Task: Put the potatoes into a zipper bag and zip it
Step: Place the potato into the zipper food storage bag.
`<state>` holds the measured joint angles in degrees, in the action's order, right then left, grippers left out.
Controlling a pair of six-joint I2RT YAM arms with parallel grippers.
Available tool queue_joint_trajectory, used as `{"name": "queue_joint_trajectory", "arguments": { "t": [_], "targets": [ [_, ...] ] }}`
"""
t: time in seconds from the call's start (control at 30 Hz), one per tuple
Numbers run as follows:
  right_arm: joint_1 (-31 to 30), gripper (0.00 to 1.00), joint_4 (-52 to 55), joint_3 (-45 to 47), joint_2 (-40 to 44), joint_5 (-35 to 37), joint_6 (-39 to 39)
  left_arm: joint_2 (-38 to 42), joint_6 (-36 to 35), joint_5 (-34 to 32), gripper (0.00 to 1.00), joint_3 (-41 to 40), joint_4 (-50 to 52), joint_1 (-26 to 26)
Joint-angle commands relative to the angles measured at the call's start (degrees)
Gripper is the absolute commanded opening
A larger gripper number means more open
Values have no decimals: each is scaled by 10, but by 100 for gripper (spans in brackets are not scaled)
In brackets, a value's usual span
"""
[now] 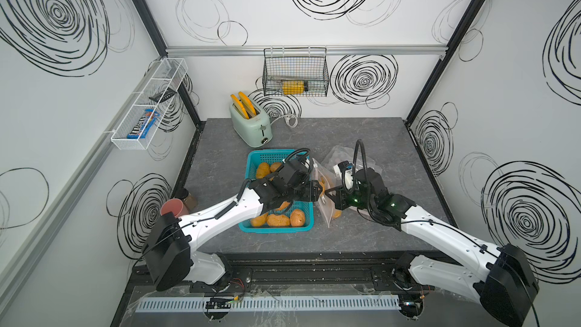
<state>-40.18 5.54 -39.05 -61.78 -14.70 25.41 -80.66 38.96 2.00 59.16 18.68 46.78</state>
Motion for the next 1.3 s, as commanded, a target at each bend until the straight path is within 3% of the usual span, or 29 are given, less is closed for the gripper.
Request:
{"name": "queue_joint_trajectory", "arguments": {
  "t": [0.0,0.2,0.43,0.67,0.8,1.0,1.13,1.27],
  "targets": [
    [-13,0,-37,-16,19,-10,-6,-15,-3,-32,50,-16,12,-4],
    [-32,0,-32,-20,18,-6,-20,-26,-1,-13,52,8,22,-13],
    [-47,0,-33,-18,5,16,-27,-10,21,70,55,13,-7,-34],
    [-51,0,-37,-20,-5,19,-27,16,80,178,55,-35,-89,-64],
    [-52,0,-40,-22,-5,12,-27,15,101,198,56,-43,-109,-68],
    [-54,0,-45,-24,-10,6,-26,3,207,313,56,-106,-272,-82],
    [-54,0,-45,-24,-14,7,-26,-4,191,292,59,-89,-240,-76],
    [-54,0,-47,-26,-13,13,-26,-7,185,274,71,-85,-225,-72]
  ]
}}
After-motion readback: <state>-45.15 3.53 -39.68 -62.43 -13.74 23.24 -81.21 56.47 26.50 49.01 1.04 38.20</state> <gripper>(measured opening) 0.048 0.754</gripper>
